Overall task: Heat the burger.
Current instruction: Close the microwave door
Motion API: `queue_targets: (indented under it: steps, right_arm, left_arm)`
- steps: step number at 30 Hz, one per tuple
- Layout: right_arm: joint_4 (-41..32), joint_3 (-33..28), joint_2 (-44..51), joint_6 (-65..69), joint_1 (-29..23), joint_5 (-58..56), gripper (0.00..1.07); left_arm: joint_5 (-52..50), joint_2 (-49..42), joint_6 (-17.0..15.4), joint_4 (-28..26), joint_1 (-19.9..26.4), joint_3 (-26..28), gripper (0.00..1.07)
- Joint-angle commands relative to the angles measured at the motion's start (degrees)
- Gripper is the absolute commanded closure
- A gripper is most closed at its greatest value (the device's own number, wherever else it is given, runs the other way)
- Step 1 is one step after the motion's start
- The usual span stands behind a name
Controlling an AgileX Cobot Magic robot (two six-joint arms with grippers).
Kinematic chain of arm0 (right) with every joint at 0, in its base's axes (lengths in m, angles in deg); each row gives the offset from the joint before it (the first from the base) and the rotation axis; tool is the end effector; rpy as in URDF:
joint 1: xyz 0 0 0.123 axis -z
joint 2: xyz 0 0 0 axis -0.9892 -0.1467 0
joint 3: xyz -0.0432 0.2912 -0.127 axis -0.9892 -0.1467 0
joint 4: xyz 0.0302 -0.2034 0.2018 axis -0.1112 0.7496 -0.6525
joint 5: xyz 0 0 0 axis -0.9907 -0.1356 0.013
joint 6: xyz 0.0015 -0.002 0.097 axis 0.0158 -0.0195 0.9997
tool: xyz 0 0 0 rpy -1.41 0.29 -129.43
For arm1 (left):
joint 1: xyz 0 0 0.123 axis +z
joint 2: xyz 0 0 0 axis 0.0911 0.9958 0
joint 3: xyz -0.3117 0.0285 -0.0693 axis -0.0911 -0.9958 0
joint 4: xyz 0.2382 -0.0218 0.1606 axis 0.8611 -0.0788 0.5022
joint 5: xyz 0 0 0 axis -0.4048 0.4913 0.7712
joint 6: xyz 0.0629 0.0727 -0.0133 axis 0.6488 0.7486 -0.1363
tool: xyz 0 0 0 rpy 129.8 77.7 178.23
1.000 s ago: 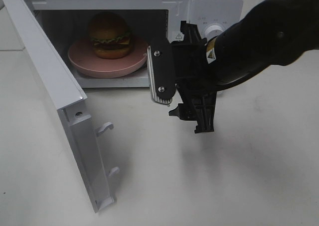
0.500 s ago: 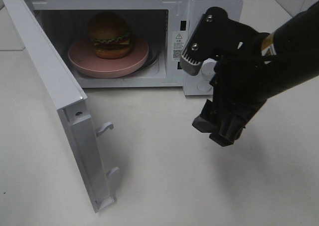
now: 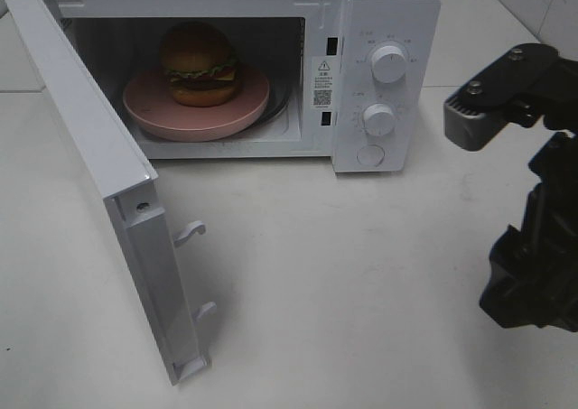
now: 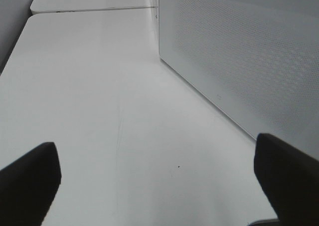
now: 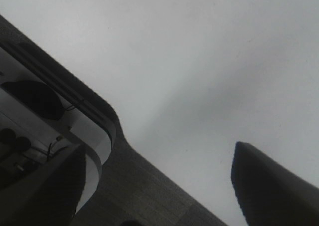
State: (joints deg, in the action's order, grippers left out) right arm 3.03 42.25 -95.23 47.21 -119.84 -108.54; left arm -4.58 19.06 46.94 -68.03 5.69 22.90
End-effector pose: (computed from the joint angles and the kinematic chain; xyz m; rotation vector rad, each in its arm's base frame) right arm 0.1717 0.1279 0.2926 -0.9634 2.6667 0.0523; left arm -0.0034 -0.0073 0.2938 0.0892 2.0179 -0.0384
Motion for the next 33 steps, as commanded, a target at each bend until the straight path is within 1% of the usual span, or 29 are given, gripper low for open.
queue_targets:
  steps: [1,4,5,7,8,9,11,12,14,15,16,18,19,21,23,24,25,26,27,28,29,31,32,33]
  right_arm:
    - [-0.11,-0.29,2.98,0.74,0.17,-4.3,0.31]
    - [-0.23,-0.4,5.39,0.92,0.17,-6.82,0.31]
    - [-0.17,-0.92,7.96,1.38,0.17,-8.08,0.31]
    - [-0.17,-1.43,9.74,1.66,0.17,-8.37,0.31]
    - [-0.17,-2.98,13.52,2.18,0.17,-9.11,0.31]
    - [-0.17,-2.98,13.52,2.18,0.17,-9.11,0.31]
    - [0.0,-5.84,19.19,2.58,0.17,-9.17,0.31]
    - [0.0,-5.84,19.19,2.58,0.17,-9.17,0.31]
    - [0.52,-8.88,25.61,2.58,0.17,-8.82,0.31]
    - [0.52,-8.88,25.61,2.58,0.17,-8.82,0.31]
    - [1.49,-10.89,30.14,2.64,0.17,-8.54,0.31]
    - [1.83,-11.69,31.86,2.92,0.17,-8.54,0.31]
    - [2.29,-13.46,35.7,3.5,1.26,-8.37,0.31]
    - [2.58,-14.15,37.13,3.67,2.06,-8.37,0.31]
    - [3.09,-16.16,41.94,3.61,6.3,-7.51,0.31]
    - [3.09,-16.16,41.94,3.61,6.3,-7.51,0.31]
    - [3.15,-16.16,45.03,3.67,9.63,-6.36,0.31]
    - [3.09,-16.21,46.64,3.67,11.17,-5.67,0.31]
    - [3.09,-16.21,46.64,3.67,11.17,-5.67,0.31]
    - [2.92,-16.27,49.5,3.67,13.64,-4.35,0.31]
    - [2.92,-16.27,49.5,3.67,13.64,-4.35,0.31]
    - [2.81,-16.27,53.69,5.16,17.13,-2.69,0.32]
    - [2.81,-16.27,53.69,5.16,17.13,-2.69,0.32]
    - [2.81,-16.27,55.23,5.84,18.33,-2.12,0.33]
  left_arm:
    - [-0.46,-1.38,-0.29,-0.46,0.06,-0.17,0.09]
    - [-0.46,-1.38,-0.29,-0.46,0.06,-0.17,0.09]
    - [-0.46,-1.38,-0.29,-0.46,0.06,-0.17,0.09]
    - [-0.46,-1.38,-0.29,-0.46,0.06,-0.17,0.09]
    - [-0.46,-1.38,-0.29,-0.46,0.06,-0.17,0.09]
    - [-0.46,-1.38,-0.29,-0.46,0.06,-0.17,0.09]
    - [-0.46,-1.38,-0.29,-0.46,0.06,-0.17,0.09]
    - [-0.46,-1.38,-0.29,-0.46,0.06,-0.17,0.09]
    - [-0.46,-1.38,-0.29,-0.46,0.06,-0.17,0.09]
    - [-0.46,-1.38,-0.29,-0.46,0.06,-0.17,0.09]
    - [-0.46,-1.38,-0.29,-0.46,0.06,-0.17,0.09]
    - [-0.46,-1.38,-0.29,-0.46,0.06,-0.17,0.09]
    - [-0.46,-1.38,-0.29,-0.46,0.06,-0.17,0.09]
    - [-0.46,-1.38,-0.29,-0.46,0.06,-0.17,0.09]
    - [-0.46,-1.38,-0.29,-0.46,0.06,-0.17,0.09]
    - [-0.46,-1.38,-0.29,-0.46,0.06,-0.17,0.09]
    - [-0.46,-1.38,-0.29,-0.46,0.06,-0.17,0.09]
    - [-0.46,-1.38,-0.29,-0.46,0.06,-0.17,0.09]
    - [-0.46,-1.38,-0.29,-0.46,0.06,-0.17,0.09]
    - [-0.46,-1.38,-0.29,-0.46,0.06,-0.17,0.09]
    - [-0.46,-1.38,-0.29,-0.46,0.06,-0.17,0.09]
    - [-0.46,-1.38,-0.29,-0.46,0.06,-0.17,0.09]
    - [-0.46,-1.38,-0.29,-0.46,0.06,-0.17,0.09]
    - [-0.46,-1.38,-0.29,-0.46,0.06,-0.17,0.09]
